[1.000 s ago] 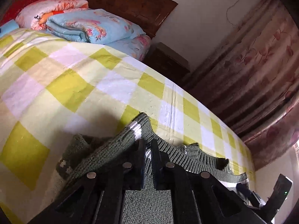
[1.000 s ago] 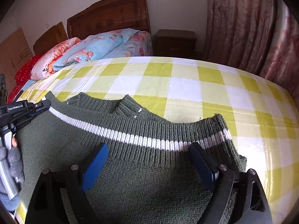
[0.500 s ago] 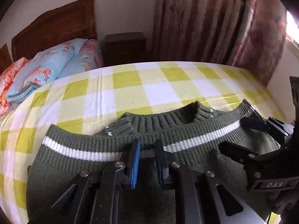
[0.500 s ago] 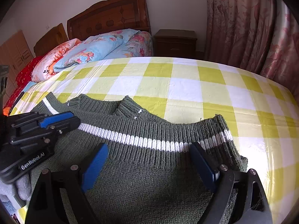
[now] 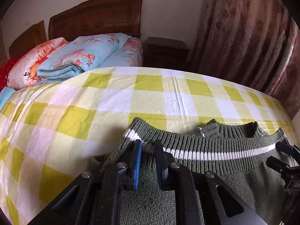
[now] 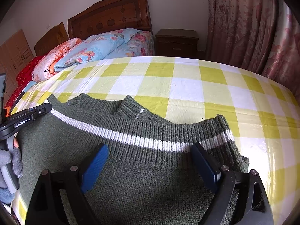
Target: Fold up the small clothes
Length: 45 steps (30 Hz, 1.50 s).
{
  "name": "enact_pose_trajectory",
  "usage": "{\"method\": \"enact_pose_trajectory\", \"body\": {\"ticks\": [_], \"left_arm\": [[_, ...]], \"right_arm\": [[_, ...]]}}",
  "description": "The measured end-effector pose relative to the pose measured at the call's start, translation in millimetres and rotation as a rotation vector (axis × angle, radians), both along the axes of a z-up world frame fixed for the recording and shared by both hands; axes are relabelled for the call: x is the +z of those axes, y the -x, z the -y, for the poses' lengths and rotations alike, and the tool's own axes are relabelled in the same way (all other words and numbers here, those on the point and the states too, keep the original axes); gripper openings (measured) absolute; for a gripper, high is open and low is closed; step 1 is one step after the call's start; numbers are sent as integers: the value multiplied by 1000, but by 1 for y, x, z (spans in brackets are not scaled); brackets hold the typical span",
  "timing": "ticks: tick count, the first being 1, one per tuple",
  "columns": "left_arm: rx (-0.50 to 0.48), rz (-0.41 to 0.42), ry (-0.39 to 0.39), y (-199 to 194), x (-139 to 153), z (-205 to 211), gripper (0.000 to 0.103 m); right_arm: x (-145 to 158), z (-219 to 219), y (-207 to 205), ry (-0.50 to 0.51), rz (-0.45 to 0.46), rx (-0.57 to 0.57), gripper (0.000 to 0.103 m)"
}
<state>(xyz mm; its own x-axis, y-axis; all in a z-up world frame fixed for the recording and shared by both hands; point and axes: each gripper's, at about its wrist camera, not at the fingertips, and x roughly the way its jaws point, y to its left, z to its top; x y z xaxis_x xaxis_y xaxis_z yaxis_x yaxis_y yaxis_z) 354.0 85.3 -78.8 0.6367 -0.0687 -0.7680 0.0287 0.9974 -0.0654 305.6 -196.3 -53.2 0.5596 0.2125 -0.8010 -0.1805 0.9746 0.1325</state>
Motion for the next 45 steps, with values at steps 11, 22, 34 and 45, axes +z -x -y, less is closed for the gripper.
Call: {"method": "enact_pose_trajectory", "body": {"ticks": [11,22,34,45], "left_arm": [[8,10,-16,0,0,0,15],[8,11,-22,0,0,0,15],[8,11,-6,0,1,-2,15],[10,16,-53,1,1,3,15]], "right_arm": [[11,-31,2,51,-44,-44,103],[1,-101,-3,27,-74,177,103],[11,46,0,-157,-27,-133,103],[21,-29,4,45,26,-51,103]]}}
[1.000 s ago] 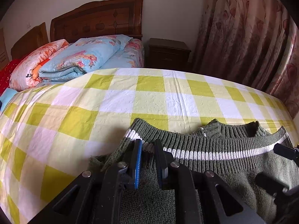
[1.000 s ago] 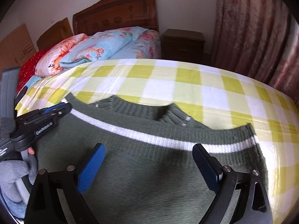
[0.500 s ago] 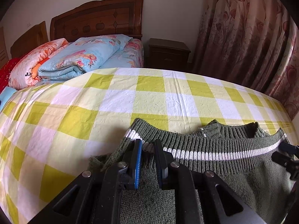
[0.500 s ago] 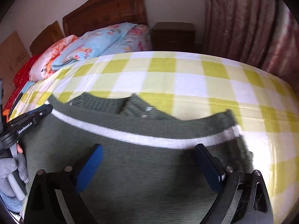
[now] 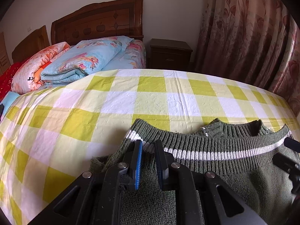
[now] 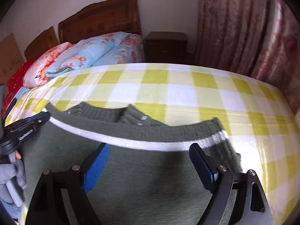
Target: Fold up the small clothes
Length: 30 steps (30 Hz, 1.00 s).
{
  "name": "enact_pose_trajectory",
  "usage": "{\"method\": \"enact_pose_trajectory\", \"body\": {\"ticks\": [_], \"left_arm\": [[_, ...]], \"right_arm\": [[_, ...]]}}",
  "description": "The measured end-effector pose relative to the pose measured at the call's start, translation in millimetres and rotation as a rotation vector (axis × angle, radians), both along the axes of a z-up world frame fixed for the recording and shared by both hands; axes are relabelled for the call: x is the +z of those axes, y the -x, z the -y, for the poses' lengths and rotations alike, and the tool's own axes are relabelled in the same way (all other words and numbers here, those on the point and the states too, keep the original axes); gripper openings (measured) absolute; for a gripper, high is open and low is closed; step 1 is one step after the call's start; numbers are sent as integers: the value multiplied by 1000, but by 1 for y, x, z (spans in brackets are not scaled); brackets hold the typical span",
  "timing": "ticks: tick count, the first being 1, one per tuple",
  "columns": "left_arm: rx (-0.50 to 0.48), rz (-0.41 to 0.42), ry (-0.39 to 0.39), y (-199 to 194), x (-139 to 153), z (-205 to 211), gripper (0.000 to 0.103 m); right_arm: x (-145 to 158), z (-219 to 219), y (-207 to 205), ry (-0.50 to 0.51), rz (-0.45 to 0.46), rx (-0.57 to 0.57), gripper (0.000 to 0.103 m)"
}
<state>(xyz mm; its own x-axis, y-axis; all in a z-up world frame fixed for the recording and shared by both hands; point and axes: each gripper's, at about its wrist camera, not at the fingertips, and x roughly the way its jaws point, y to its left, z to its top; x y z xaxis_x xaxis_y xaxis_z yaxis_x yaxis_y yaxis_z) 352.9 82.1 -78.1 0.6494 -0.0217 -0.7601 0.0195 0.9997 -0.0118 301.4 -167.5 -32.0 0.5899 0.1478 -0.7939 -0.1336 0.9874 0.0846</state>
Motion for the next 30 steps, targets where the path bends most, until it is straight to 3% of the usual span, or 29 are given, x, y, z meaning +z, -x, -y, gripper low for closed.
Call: {"method": "enact_pose_trajectory", "body": {"ticks": [5,7,10,12,14,16,19,21,26,27,30], "left_arm": [[-2,0,1,1,0,-1,15],[-3,1,1,1,0,-1,15],[-4,1,1,1,0,0,15],[-4,1,2,1,0,0,15],[-4,1,1,1,0,0,15],[-4,1,2,1,0,0,15],[-6,2,-18,2,0,3,15],[-11,-1,-47,3,0,7,15],[-35,-5,-115,8,7,20,15],[-38,15,-104,12,14,23,15],[-145,49,48,27,36,47,17]], "right_arm": [[-11,-86,-3,106,-23,233,103],[-20,-100,-3,154,-37,264,103],[-22,-74,-11,66,-75,204,103],[-22,-52,-16,116,-76,129,103],[-23,-20,-21,86,-85,74,103],[-22,16,-21,117,-77,-20,103],[-16,54,-13,10,-29,-32,103],[-15,56,-11,12,-21,-35,103],[-19,38,-11,132,3,-31,103],[-19,38,-11,131,5,-32,103],[-20,39,-11,126,7,-32,103]]}}
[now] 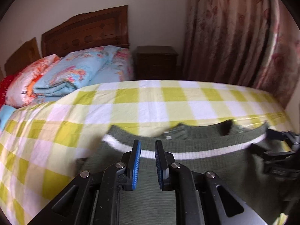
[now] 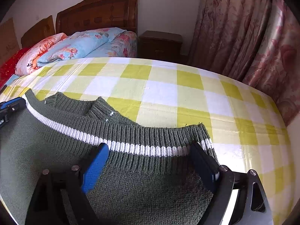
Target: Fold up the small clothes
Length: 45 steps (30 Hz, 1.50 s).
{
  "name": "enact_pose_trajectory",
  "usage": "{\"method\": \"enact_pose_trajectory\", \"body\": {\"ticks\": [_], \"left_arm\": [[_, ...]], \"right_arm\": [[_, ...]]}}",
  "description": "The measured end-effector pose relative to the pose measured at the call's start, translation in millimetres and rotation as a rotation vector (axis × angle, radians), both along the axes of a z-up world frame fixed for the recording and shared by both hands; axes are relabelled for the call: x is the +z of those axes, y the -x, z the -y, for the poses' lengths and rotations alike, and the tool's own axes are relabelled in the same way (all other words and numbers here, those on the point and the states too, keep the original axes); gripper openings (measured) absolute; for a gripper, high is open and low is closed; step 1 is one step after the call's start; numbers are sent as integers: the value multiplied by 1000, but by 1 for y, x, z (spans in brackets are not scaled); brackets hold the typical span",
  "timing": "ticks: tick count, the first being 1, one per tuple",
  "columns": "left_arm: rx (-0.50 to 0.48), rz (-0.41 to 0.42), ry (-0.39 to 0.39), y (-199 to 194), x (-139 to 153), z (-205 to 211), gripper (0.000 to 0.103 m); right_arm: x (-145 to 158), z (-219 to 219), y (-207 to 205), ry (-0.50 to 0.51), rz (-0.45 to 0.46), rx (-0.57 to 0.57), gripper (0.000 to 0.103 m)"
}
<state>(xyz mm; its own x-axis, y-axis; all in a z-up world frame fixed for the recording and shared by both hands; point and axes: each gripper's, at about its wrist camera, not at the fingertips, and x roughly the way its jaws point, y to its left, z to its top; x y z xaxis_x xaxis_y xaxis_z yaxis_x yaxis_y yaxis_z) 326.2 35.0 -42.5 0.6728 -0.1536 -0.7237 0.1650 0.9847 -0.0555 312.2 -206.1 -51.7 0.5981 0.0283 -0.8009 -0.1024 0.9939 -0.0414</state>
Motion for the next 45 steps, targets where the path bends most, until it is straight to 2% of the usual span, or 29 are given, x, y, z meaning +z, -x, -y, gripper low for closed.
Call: {"method": "enact_pose_trajectory", "body": {"ticks": [2,4,6,7,8,9,10,12,15,16,18,19,22,24,26,29,33,35,38,40,42,44,45], "left_arm": [[-92,-23,20,2,3,29,19],[-146,-69,-14,-3,-8,54,19],[-162,-146,-67,-12,-32,66,19],[-173,-113,-41,-10,-33,63,19],[-167,-132,13,-13,-32,55,19],[-156,-149,66,-16,-31,45,19],[-132,-139,73,-16,-30,37,19],[-42,-109,10,-20,-29,15,19],[94,-109,47,-28,-31,-37,19],[136,-102,79,-29,-33,-55,18],[136,-105,235,-29,-38,-81,16],[138,-104,238,-28,-38,-82,16],[127,-78,64,-28,-35,-56,16],[129,-73,16,-28,-34,-50,17],[130,-70,22,-28,-34,-51,17],[131,-69,33,-28,-35,-53,16],[132,-66,25,-28,-34,-54,17],[132,-66,26,-27,-34,-54,17],[131,-66,29,-28,-35,-53,17],[131,-67,33,-28,-35,-53,17],[131,-67,37,-28,-36,-53,16],[131,-66,37,-28,-36,-53,16],[131,-67,40,-28,-35,-54,16]], "right_arm": [[0,0,0,3,0,1,103],[0,0,0,0,0,0,103],[0,0,0,-2,0,1,103],[-1,0,0,-4,-1,1,103],[-1,1,0,-7,-1,2,103],[0,1,0,-9,-1,2,103],[-1,1,0,-12,-2,3,103],[0,1,0,-17,-2,4,103],[0,1,1,-20,-1,5,103],[0,1,1,-21,0,6,103],[0,1,1,-22,-1,6,103],[0,1,1,-20,-1,7,103],[0,0,0,-20,-10,20,103],[-1,-2,-2,-30,-31,41,103],[2,-5,-2,-28,-46,41,103],[14,-20,7,-32,2,5,103],[32,-74,16,-126,59,173,103],[30,-105,18,-135,30,273,103],[0,-130,12,-88,-101,324,103],[2,-122,10,-119,-95,300,103],[-1,-106,6,-80,-105,237,103],[-2,-77,2,-142,-111,186,103],[0,-62,0,-117,-99,135,103]]}}
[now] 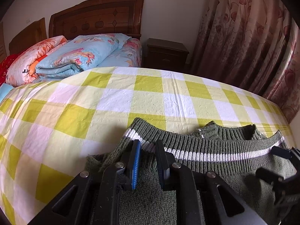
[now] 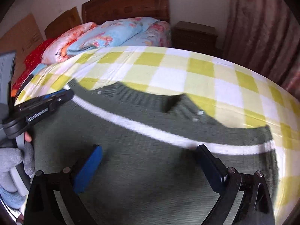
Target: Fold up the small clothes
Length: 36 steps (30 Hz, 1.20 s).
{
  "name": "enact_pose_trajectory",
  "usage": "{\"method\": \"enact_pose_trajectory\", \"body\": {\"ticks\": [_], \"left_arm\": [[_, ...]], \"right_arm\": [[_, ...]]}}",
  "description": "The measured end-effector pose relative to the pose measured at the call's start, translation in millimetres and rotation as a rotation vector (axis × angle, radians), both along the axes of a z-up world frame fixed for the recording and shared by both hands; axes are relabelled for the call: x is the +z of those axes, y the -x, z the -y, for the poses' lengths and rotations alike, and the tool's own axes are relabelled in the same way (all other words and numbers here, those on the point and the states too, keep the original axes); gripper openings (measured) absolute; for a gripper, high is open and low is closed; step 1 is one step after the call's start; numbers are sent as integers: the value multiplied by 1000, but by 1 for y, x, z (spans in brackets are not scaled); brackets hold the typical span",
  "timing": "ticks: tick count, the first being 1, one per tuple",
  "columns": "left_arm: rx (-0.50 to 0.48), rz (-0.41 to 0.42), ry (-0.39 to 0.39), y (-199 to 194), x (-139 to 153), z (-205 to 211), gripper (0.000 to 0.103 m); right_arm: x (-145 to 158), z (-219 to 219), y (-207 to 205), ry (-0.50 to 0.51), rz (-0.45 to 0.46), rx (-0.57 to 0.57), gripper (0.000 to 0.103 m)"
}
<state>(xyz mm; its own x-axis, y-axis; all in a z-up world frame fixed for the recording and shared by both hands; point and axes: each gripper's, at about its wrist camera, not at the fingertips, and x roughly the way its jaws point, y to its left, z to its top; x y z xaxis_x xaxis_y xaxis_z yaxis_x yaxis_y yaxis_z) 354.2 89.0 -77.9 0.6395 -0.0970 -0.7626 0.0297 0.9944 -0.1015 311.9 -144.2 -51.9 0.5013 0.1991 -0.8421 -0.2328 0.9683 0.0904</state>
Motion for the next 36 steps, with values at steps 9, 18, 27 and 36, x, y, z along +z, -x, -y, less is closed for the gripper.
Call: {"method": "enact_pose_trajectory", "body": {"ticks": [9,18,27,36], "left_arm": [[1,2,-6,1,1,1,17],[-11,-20,-66,0,2,9,17],[-280,80,-180,71,22,93,18],[-177,38,-105,61,5,39,24]], "right_arm": [[4,82,5,-71,66,-152,103],[-4,62,4,79,67,-108,103],[-5,59,4,89,67,-107,103],[-5,58,3,84,68,-106,103]]}}
